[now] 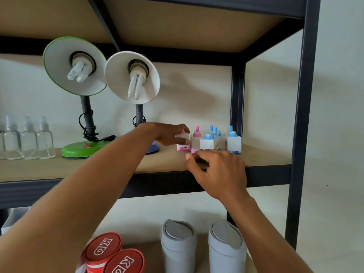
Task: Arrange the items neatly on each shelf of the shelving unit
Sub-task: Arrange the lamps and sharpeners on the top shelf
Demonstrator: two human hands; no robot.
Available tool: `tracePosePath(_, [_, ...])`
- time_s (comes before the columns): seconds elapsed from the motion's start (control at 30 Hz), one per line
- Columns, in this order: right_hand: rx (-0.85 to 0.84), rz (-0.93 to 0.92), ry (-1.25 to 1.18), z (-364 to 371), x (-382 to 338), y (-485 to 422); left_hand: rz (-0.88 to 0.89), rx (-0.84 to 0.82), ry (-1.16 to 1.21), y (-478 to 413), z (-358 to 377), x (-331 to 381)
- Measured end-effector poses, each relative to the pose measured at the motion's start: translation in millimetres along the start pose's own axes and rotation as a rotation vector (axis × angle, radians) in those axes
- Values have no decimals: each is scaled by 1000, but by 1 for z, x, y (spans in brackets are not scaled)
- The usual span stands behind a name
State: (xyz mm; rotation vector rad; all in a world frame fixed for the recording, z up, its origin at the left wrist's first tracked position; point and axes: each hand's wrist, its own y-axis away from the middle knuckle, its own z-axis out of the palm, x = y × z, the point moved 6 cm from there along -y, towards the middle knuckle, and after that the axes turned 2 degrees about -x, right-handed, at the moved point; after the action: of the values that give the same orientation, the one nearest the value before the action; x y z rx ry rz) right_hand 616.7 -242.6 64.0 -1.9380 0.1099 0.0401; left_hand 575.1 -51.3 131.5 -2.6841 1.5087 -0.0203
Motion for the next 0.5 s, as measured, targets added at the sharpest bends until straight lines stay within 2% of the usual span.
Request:
tracePosePath(0.3, [37,-12,10,-1,0,1,-236,-16,184,-25,-5,-27])
tracePosePath(0.4, [39,-16,-7,0,0,2,-234,-14,201,-30,-6,-23])
tracePosePath(0.5, [53,-18,-7,1,0,2,-192,-26,106,-34,-9,-14])
